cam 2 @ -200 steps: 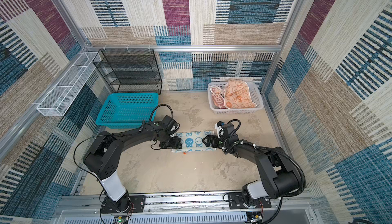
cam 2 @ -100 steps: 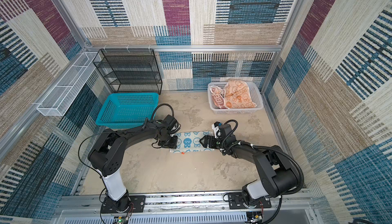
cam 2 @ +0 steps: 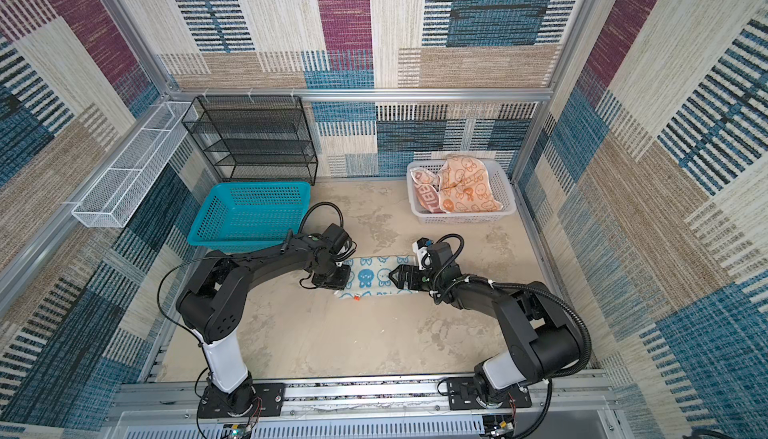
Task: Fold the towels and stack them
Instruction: 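Lift the towel with the left gripper toward the teal basket while the right gripper releases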
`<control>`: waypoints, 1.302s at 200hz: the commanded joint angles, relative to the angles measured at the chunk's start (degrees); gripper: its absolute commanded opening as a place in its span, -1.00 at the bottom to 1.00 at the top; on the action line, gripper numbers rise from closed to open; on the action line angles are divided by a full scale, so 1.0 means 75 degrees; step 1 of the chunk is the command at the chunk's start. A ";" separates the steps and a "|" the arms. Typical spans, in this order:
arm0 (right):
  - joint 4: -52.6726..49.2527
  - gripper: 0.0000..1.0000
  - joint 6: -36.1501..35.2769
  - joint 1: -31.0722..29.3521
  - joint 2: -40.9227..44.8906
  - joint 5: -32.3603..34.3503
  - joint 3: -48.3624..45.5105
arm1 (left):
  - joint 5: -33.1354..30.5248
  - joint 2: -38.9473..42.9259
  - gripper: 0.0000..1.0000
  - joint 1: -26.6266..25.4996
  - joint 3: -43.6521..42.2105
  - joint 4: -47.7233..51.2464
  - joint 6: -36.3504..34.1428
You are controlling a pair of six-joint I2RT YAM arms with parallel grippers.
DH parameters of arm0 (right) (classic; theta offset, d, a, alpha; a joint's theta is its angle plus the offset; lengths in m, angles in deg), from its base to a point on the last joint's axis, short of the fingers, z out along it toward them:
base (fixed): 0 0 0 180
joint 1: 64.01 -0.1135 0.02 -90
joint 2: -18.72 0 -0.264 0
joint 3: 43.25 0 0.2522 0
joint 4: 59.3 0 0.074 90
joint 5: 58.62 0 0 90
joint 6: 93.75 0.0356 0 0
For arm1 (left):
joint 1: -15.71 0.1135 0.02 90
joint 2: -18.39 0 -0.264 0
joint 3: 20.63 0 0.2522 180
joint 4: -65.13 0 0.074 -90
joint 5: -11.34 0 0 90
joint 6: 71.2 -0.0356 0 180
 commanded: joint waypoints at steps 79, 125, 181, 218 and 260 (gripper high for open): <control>-0.1099 0.98 -0.0316 -0.0025 -0.0229 0.0067 0.1835 | -0.2467 -0.0274 -1.00 0.0785 0.3976 0.3223 -0.1675; -0.1308 0.98 -0.0407 -0.0214 -0.1092 -0.0070 0.3208 | -0.2834 -0.1002 -1.00 0.1267 0.6147 0.4353 -0.2876; -0.1750 0.99 -0.0534 -0.0617 -0.1951 -0.0136 0.4701 | -0.3716 -0.1712 -1.00 0.1975 0.7506 0.4751 -0.4023; -0.1923 0.98 -0.0684 -0.0834 -0.2510 -0.0328 0.5461 | -0.4275 -0.1693 -1.00 0.2504 0.7656 0.4569 -0.4547; -0.2058 0.99 -0.0842 -0.1121 -0.2961 -0.0485 0.6295 | -0.4389 -0.1688 -1.00 0.3136 0.7606 0.4151 -0.4922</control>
